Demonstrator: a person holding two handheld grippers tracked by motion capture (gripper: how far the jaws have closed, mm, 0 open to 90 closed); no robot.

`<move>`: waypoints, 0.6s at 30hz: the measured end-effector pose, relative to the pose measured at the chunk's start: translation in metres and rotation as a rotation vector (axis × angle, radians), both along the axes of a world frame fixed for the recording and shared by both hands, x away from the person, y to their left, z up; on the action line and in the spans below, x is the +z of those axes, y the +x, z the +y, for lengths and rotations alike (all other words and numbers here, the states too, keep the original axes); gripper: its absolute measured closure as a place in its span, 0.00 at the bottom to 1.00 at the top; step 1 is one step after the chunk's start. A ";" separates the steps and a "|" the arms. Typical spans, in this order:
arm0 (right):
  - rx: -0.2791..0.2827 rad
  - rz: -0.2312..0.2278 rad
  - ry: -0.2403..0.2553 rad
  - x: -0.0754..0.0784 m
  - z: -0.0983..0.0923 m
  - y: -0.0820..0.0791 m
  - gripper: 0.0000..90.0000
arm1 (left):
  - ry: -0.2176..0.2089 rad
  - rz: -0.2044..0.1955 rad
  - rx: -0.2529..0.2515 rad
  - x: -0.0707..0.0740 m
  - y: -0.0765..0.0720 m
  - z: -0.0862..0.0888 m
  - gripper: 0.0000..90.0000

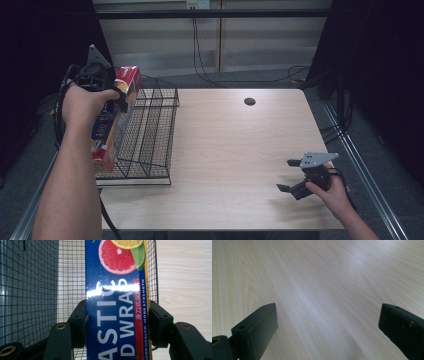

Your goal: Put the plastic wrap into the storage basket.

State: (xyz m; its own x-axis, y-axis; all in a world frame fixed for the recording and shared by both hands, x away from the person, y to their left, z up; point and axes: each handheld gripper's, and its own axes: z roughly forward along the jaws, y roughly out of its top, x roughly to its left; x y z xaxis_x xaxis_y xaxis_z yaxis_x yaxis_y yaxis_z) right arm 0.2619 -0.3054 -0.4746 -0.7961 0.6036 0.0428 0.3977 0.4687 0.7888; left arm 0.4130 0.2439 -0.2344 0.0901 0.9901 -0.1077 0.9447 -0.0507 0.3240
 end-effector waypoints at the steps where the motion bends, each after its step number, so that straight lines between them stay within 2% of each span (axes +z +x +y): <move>1: 0.001 0.003 0.002 0.000 0.000 0.000 0.02 | 0.006 -0.002 -0.004 0.000 0.000 0.002 0.49; 8: -0.001 0.003 0.004 0.000 0.000 0.000 0.02 | 0.012 0.000 0.010 -0.001 -0.001 0.009 0.49; 12: -0.003 0.003 0.005 0.000 0.000 0.000 0.02 | 0.001 -0.003 0.022 -0.005 -0.001 0.010 0.49; 14: -0.001 0.003 0.004 0.000 0.000 0.000 0.02 | 0.013 -0.003 0.014 -0.007 -0.001 0.013 0.49; 18: -0.003 -0.002 0.009 0.001 -0.001 0.000 0.02 | 0.008 0.005 0.020 -0.011 0.000 0.016 0.49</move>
